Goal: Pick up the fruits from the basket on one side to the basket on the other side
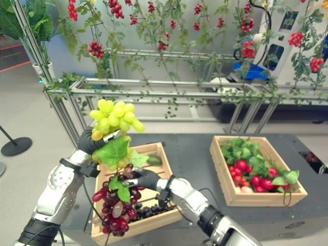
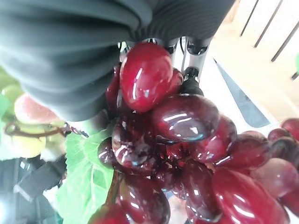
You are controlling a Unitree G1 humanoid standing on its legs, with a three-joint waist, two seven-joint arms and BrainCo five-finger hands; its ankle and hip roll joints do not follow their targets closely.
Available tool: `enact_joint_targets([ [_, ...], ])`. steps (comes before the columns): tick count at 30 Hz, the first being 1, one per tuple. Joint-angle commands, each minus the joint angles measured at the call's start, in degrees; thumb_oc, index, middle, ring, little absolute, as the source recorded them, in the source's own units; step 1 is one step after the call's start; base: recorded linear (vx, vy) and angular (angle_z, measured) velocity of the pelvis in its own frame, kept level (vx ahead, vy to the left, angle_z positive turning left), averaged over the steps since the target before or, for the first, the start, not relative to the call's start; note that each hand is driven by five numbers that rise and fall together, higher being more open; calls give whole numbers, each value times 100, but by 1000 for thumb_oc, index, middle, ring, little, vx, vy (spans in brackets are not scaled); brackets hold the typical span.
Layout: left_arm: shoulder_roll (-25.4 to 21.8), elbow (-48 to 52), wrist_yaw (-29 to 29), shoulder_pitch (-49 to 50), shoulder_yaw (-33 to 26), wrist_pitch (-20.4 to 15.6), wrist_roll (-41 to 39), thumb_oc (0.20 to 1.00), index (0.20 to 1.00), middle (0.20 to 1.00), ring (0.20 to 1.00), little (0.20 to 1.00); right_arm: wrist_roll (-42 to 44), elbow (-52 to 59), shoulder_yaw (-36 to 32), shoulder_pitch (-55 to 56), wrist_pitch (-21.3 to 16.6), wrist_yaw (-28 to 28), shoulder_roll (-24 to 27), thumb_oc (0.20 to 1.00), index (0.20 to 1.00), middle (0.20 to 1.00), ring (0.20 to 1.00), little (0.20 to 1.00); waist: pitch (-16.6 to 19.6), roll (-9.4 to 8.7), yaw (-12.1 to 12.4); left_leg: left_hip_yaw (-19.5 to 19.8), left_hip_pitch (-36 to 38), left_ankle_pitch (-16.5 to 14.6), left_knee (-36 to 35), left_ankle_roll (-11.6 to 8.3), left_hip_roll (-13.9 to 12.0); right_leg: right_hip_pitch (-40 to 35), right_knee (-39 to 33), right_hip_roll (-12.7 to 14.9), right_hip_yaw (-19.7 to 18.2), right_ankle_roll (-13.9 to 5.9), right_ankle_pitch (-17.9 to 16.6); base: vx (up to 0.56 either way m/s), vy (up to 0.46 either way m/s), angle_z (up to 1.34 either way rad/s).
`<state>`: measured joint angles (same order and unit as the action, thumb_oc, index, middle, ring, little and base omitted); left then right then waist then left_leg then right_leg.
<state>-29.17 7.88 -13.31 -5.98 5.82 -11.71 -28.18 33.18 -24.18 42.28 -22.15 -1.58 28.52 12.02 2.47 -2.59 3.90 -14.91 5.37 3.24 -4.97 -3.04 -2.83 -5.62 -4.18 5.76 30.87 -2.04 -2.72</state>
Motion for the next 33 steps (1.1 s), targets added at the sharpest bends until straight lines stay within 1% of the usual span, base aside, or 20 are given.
enact_joint_targets([
  [1,-48,143,118,-541,-205,-531,-139,200,200,200,200,200,-132,-245,-191,-47,-318,-32,-165,200,200,200,200,200,279,-171,80,-113,-157,-283,242,-101,-31,-84,8,402,110,-507,73,0,0,0],
  [15,-23,90,101,-547,-184,-517,-137,200,200,200,200,200,-165,-248,-344,-11,-323,-37,-52,200,200,200,200,200,253,-176,78,-113,-142,-349,285,-96,-39,-79,33,391,85,-515,106,3,0,0],
  [20,-22,107,101,-559,-182,-530,-159,200,200,200,200,200,-313,-343,-390,-8,-378,-105,-13,200,200,200,200,200,243,-201,85,-104,-157,-375,308,-94,-45,-70,36,380,70,-515,118,0,0,0],
  [33,-53,262,136,-594,-232,-549,-336,200,200,200,200,200,-1009,-1433,-632,187,-515,-450,-20,200,200,200,200,200,301,-220,104,-82,-120,-389,308,-99,-65,-112,25,336,65,-504,151,0,0,0],
])
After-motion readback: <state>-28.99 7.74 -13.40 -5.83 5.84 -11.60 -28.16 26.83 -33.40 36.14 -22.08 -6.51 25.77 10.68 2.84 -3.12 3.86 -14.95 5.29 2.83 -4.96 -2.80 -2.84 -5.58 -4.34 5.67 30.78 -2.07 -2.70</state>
